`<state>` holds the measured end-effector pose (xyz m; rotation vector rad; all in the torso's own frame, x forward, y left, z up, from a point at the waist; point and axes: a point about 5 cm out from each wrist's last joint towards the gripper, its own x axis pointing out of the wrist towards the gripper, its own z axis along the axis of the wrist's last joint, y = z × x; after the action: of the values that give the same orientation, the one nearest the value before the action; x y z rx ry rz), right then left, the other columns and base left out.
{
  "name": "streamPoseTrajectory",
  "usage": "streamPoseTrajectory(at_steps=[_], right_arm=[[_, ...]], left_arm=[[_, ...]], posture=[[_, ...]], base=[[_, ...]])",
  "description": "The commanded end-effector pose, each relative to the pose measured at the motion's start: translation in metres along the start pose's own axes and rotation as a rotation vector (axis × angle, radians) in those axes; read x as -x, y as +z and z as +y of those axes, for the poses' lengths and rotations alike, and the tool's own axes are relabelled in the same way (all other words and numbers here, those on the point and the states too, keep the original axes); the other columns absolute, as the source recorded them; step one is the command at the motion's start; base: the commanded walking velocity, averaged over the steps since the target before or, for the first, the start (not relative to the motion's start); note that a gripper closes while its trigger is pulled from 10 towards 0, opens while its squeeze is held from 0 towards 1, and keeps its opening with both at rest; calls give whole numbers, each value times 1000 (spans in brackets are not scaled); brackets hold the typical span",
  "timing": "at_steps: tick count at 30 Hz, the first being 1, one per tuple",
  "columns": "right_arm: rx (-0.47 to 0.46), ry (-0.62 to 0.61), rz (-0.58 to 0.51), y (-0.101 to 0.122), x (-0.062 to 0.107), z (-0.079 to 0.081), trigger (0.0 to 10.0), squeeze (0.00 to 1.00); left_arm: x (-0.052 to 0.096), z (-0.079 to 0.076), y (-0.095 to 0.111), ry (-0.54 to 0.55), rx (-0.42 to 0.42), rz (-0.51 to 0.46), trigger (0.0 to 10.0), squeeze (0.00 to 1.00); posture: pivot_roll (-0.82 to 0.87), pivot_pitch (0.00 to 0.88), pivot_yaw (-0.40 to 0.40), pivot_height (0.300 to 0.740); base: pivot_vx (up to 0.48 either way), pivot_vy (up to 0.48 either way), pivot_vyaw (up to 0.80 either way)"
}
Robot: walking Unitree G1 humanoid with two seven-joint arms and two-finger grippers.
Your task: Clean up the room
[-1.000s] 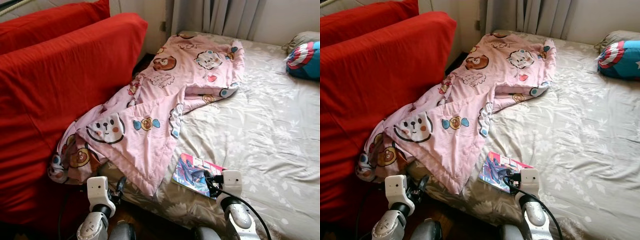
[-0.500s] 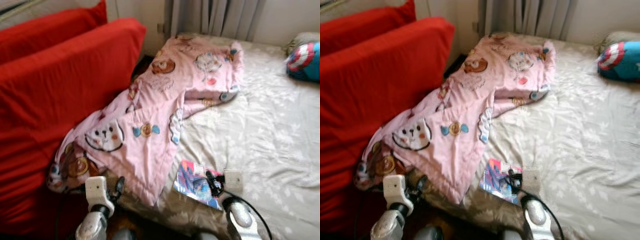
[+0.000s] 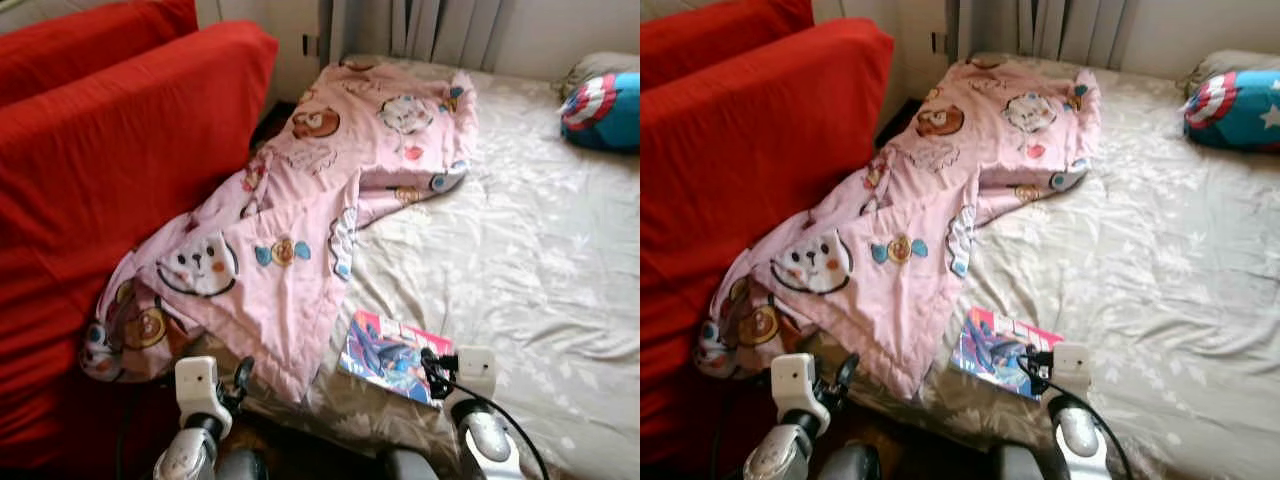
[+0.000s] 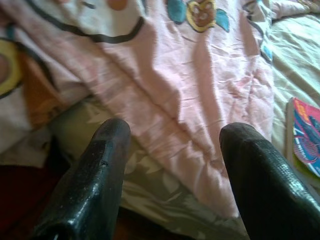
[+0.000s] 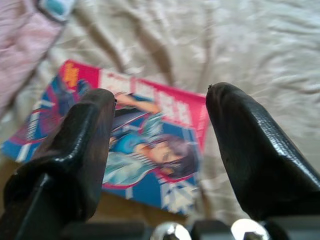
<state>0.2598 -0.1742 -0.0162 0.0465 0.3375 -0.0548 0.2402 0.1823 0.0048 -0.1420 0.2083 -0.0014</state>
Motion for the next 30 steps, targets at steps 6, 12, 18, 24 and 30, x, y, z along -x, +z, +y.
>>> streamPoseTrajectory(at_steps=[6,12,18,24,30], right_arm=[[-31,-64,90,-10,1,-8,10000,0],[-52,-72,64,-9,2,-8,10000,0],[-65,-73,67,-8,1,-6,10000,0],[-185,-144,55,1,-5,-20,10000,0],[-259,-127,14,14,-13,-26,10000,1000]], left_arm=[[5,4,2,-9,-22,4,10000,0],[2,4,5,-28,-44,5,10000,0],[1,2,10,-43,-54,0,10000,0],[6,2,8,-60,-72,10,10000,0],[9,5,8,-61,-84,18,10000,0]], posture=[[-9,209,39,626],[-5,220,50,612],[9,239,64,612],[28,247,84,612],[37,251,96,612]], base=[[0,0,0],[0,0,0],[0,0,0],[0,0,0],[0,0,0]])
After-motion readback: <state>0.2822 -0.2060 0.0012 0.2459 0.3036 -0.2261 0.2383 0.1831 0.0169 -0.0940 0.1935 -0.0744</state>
